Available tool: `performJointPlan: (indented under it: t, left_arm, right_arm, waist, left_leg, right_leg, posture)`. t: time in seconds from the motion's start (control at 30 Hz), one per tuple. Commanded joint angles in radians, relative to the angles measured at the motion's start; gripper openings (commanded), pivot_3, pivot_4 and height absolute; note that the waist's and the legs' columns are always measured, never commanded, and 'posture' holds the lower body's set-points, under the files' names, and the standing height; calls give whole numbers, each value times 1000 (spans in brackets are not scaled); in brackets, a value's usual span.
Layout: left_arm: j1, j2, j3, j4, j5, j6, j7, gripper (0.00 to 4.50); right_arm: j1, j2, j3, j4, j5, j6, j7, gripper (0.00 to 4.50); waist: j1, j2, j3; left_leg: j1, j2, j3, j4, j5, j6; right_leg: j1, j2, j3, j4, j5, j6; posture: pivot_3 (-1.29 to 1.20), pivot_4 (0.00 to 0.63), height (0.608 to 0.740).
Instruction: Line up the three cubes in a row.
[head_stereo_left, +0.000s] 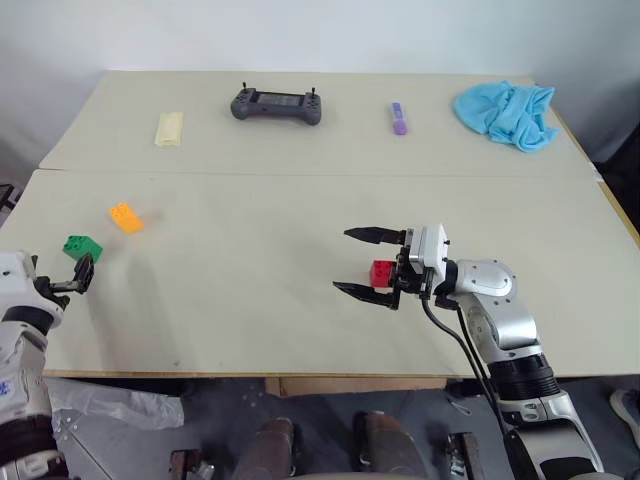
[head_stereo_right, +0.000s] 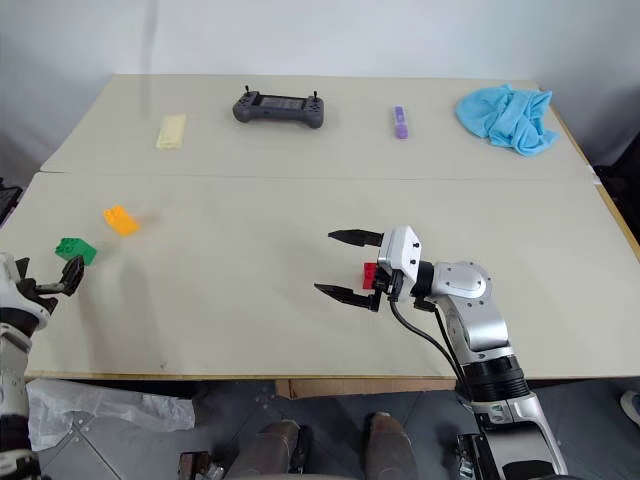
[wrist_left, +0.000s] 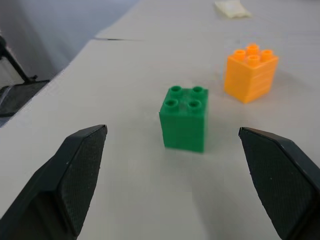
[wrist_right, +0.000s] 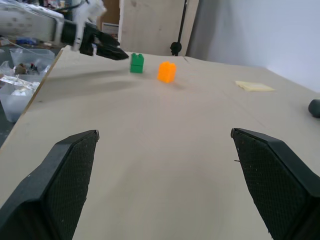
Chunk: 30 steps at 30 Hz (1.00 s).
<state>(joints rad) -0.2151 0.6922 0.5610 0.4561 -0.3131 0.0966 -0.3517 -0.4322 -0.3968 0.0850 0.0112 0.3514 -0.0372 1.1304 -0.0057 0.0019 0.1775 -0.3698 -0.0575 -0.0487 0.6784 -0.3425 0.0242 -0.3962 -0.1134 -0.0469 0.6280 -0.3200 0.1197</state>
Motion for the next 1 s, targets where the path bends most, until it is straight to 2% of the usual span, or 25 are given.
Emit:
performJointPlan:
  t: [0.03, 0.17, 0.2, 0.27, 0.37, 0.53, 0.67, 0.73, 0.8, 0.83, 0.9, 1.0]
  left_arm:
    - [-53, 39, -32, 137, 41, -79, -38, 4500]
    - [-150, 63, -68, 278, 61, -119, -61, 4500]
    - [-168, 67, -76, 305, 65, -127, -67, 4315]
    - [-183, 66, -79, 333, 61, -151, -78, 3897]
    - [-198, 71, -87, 360, 58, -196, -107, 2997]
    - [-234, 99, -129, 408, 70, -147, -170, 1542]
    - [-243, 108, -97, 309, -6, -142, -258, 1514]
    - [-246, 98, -65, 186, -101, -118, -352, 1514]
    - [-256, 93, -91, 10, -182, -27, -433, 1514]
    - [-264, 90, -116, -59, -202, 6, -464, 1514]
    - [-300, 103, -268, -200, -181, 58, -596, 1514]
    - [-384, 75, -462, -262, -112, 70, -736, 1514]
  right_arm:
    - [24, -12, 0, -71, 7, 14, -24, 4453]
    - [50, -21, 3, -102, 0, 23, -49, 4453]
    - [55, -23, 4, -110, 0, 26, -56, 4486]
    - [62, -27, 3, -120, -3, 29, -70, 4500]
    - [76, -35, -4, -128, -8, 31, -94, 4500]
    - [105, -76, -9, -144, -12, 37, -92, 4500]
    - [110, -125, -51, -148, -5, 38, -103, 4500]
    - [126, -156, -74, -146, -4, 34, -101, 4500]
    - [148, -190, -111, -137, 3, 32, -100, 4500]
    - [156, -203, -127, -135, 13, 39, -99, 4500]
    - [169, -237, -176, -129, 53, 79, -94, 4500]
    - [181, -296, -207, -103, 63, 88, -56, 4500]
  waist:
    - [-5, 0, 0]
    - [-6, -1, 0]
    - [-4, -1, 0]
    - [0, -1, 0]
    - [1, -1, 0]
    - [4, -1, -1]
    - [3, -1, -1]
    - [6, -3, 0]
    - [10, -3, 0]
    - [10, -3, 0]
    - [16, -3, 0]
    - [21, -2, 0]
  left_leg:
    - [0, 0, 0, -1, 0, 0]
    - [-1, 0, 0, -2, -1, 0]
    - [-1, 0, 0, -2, -1, 0]
    - [-1, 0, 0, -1, 0, 0]
    - [-1, 0, 1, 0, -1, 0]
    - [-1, 0, 1, 0, -1, 0]
    - [-1, 0, 1, 0, -1, 1]
    - [-2, 0, 0, 1, -1, 0]
    - [-4, 0, -2, 1, -1, 1]
    - [-5, 0, -4, 2, -1, 1]
    - [-5, -1, -4, 3, -1, 1]
    - [-3, -2, -3, 4, -1, 2]
  right_leg:
    - [0, 0, 0, 0, 0, 0]
    - [-2, 0, -2, 0, 0, 0]
    - [-2, 0, -3, 0, 0, 0]
    - [-2, 0, -4, 0, 0, 0]
    - [-2, 0, -3, 0, 0, 0]
    - [-1, -1, -3, 0, 0, 0]
    - [-1, -1, -3, 0, 0, 0]
    - [-1, -1, -2, 0, 0, 0]
    - [-1, -2, -2, 0, 0, 0]
    - [-1, -2, -2, -1, 0, 0]
    - [0, -3, -2, -1, 0, 0]
    - [2, -3, -2, -2, 1, 1]
  posture:
    - [0, 150, 740]
    - [0, 150, 740]
    - [0, 150, 740]
    - [0, 150, 740]
    - [0, 150, 740]
    - [0, 150, 740]
    - [0, 150, 740]
    - [0, 150, 740]
    - [0, 150, 740]
    - [0, 150, 740]
    - [0, 150, 740]
    - [0, 150, 740]
